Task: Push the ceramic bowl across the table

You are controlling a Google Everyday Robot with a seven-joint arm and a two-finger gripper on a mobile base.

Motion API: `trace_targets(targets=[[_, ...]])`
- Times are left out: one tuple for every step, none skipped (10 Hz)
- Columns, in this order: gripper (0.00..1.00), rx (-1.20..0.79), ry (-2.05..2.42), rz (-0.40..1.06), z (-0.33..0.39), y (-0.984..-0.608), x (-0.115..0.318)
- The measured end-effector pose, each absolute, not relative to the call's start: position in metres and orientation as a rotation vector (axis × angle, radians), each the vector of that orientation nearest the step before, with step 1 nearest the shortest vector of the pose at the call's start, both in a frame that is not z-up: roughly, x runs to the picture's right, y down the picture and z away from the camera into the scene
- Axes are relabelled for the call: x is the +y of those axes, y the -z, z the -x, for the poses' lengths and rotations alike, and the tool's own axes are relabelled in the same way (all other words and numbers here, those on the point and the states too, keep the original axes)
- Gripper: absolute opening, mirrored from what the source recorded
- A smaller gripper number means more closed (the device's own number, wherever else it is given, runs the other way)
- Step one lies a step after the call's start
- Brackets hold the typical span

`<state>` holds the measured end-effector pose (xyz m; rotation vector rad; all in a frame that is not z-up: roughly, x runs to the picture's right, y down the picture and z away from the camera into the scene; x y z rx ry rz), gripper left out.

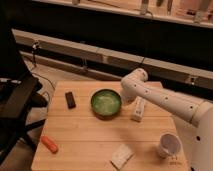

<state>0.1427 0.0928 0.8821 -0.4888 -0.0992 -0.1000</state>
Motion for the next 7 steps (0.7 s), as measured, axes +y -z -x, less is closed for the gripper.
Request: trace_targets(targets=[[0.00,-0.097,0.084,0.503,-0.147,-0.886,0.097],[0.00,-0.106,0.063,0.526,-0.149,-0.893,0.102],[0.00,-0.110,0.052,0.556,-0.152,-0.899,0.109],[0.00,-0.113,0.056,0.569,-0.150,-0.907,0.114],[0.00,-0.117,0.078,0.556,-0.143,-0.909,0.114],[0.00,-0.113,0.089,0.545,-0.142,-0.909,0.113],[0.00,-0.113,0.093,0.532,-0.137,-0.903,0.106]])
